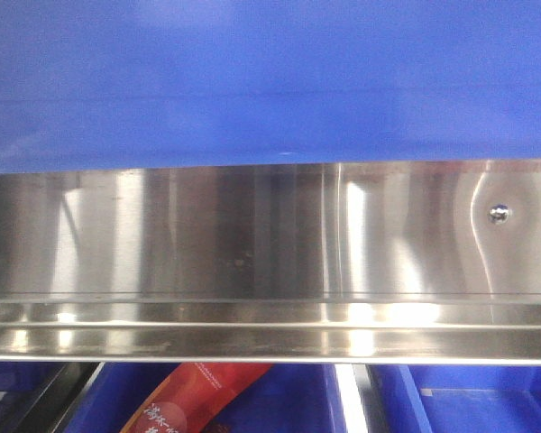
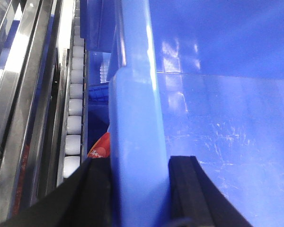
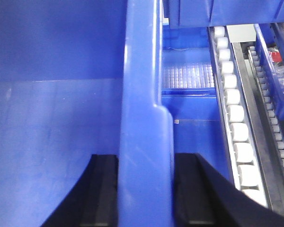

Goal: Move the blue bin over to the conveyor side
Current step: 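Pull the held blue bin back away from the rack with both grippers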

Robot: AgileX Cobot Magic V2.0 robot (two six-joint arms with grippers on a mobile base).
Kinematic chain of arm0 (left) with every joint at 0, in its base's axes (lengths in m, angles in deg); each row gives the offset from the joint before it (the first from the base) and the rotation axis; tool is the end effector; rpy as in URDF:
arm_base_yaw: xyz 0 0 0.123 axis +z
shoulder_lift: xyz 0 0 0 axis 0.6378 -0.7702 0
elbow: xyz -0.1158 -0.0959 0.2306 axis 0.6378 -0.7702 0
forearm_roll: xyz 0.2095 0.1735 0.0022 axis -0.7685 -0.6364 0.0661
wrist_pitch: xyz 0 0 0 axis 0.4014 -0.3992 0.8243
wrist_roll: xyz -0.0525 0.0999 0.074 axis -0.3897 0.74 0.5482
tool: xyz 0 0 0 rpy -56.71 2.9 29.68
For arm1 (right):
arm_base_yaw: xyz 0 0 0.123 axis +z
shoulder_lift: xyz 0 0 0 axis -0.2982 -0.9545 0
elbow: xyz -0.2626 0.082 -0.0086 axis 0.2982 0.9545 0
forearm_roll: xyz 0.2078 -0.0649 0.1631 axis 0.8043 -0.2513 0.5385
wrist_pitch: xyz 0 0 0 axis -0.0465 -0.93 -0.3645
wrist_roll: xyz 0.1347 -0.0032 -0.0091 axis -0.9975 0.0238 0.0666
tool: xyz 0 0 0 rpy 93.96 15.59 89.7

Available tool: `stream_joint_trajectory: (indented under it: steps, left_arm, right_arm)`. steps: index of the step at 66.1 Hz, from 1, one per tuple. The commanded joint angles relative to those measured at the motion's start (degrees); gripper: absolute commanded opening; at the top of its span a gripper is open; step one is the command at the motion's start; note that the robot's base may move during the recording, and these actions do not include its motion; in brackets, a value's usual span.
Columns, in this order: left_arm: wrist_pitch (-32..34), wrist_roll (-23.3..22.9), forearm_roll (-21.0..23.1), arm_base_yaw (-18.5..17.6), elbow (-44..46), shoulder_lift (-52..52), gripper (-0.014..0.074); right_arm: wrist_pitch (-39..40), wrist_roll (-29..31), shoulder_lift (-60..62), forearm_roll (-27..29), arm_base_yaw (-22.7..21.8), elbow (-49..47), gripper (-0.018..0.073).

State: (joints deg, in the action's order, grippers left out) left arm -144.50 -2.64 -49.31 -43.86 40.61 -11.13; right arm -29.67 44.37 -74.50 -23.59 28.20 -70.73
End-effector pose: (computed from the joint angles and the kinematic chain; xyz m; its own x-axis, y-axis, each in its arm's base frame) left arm 0.2391 -0.0311 0.4342 -0.6109 -0.1604 -0.7753 0.0272 0.9744 -0.2230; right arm 0.2438 0.0513 0.4469 -0.6610 0.0379 -0.7494 -0.1077 0.9836 0.1446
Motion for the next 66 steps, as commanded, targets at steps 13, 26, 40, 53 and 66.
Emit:
stream_joint_trajectory:
  steps: [13,26,40,53,66]
  left_arm:
    - [5.14,0.82,-1.60,-0.14,0.60,1.25,-0.0017]
    - [5.14,0.82,-1.60,-0.14,0.60,1.25,-0.0017]
    - [5.14,0.82,-1.60,-0.14,0.60,1.25,-0.0017]
    - [5.14,0.82,-1.60,-0.14,0.60,1.25,-0.0017]
    - [5.14,0.82,-1.60,-0.14,0.60,1.25,-0.0017]
  right_arm:
    - [5.70,0.49,1.25,-3.38,-0.31,-0.72,-0.0088]
    - [5.70,0.49,1.25,-3.28,-0.31,-0.72,-0.0088]
    - [5.70,0.49,1.25,-3.28,-0.31,-0.72,-0.0088]
    - [5.70,0.49,1.25,-3.28,-0.31,-0.72,-0.0088]
    - [5.70,0.49,1.25,-3.28,-0.31,-0.72,-0.0088]
